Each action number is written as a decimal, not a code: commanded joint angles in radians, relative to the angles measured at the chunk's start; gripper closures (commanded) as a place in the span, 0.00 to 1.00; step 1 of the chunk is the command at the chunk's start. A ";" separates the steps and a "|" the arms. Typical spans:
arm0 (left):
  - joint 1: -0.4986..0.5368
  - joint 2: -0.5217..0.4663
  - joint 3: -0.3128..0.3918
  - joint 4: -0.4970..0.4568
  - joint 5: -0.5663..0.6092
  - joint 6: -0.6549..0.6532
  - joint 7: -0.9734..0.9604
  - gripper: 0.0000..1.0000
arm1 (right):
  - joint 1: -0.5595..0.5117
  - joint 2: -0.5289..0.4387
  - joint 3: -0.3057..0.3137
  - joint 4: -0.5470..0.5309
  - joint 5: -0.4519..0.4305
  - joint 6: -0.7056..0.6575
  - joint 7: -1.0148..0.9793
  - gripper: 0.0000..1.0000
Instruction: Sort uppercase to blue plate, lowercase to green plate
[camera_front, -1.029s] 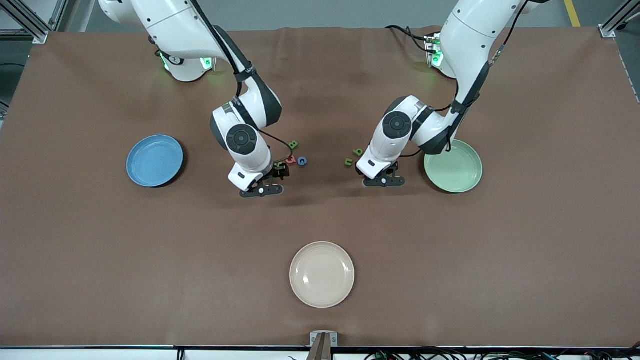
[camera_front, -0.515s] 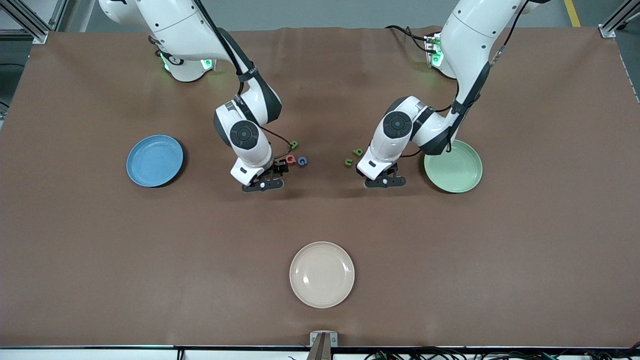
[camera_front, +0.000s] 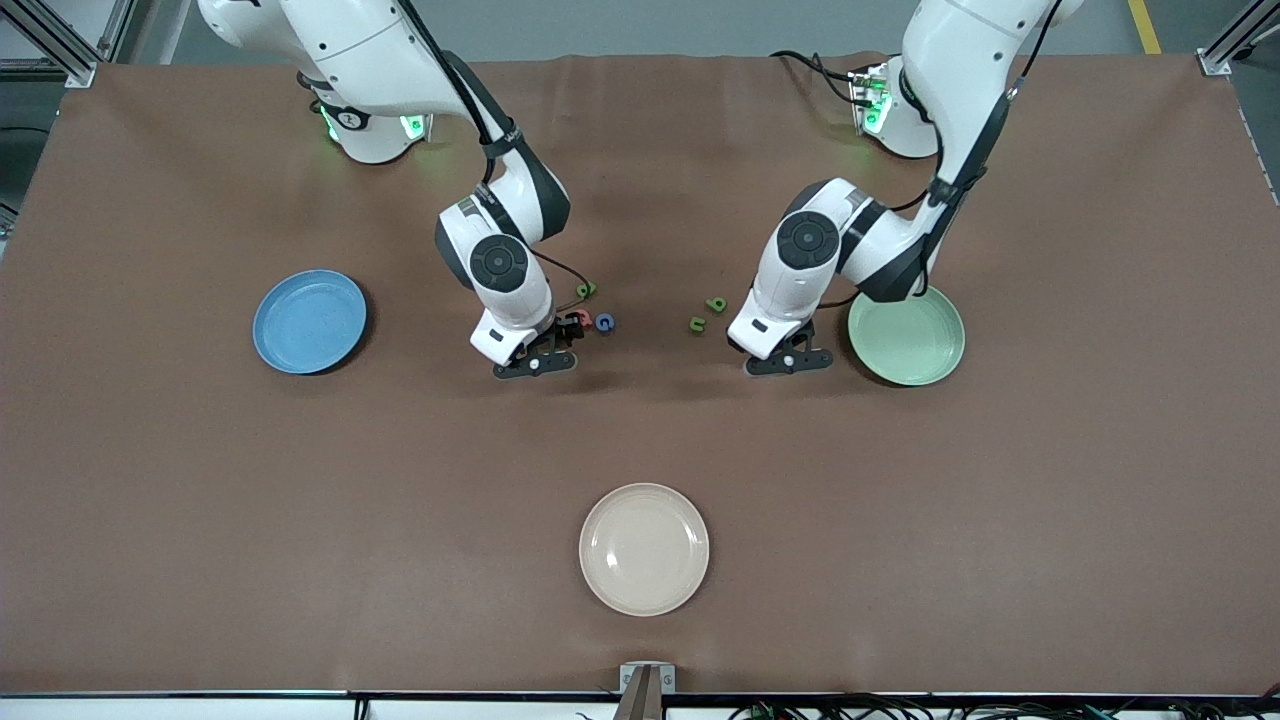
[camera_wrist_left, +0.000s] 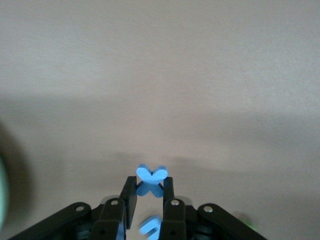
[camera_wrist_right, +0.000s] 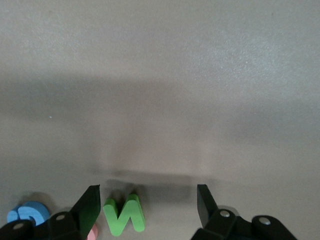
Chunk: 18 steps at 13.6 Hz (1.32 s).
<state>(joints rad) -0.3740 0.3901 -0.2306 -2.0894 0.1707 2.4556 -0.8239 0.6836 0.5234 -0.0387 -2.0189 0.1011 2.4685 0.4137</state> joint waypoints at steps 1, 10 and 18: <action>0.058 -0.127 -0.009 -0.119 0.018 -0.026 0.059 0.90 | 0.014 -0.013 -0.007 -0.024 0.006 0.012 0.008 0.14; 0.305 -0.277 -0.013 -0.349 0.023 -0.010 0.434 0.90 | 0.031 0.003 -0.007 -0.024 0.006 0.027 0.008 0.14; 0.328 -0.274 -0.013 -0.451 0.023 0.082 0.468 0.88 | 0.036 0.009 -0.007 -0.026 0.006 0.026 0.008 0.14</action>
<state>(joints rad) -0.0517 0.1452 -0.2383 -2.5030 0.1754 2.5115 -0.3572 0.7057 0.5322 -0.0384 -2.0366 0.1011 2.4805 0.4137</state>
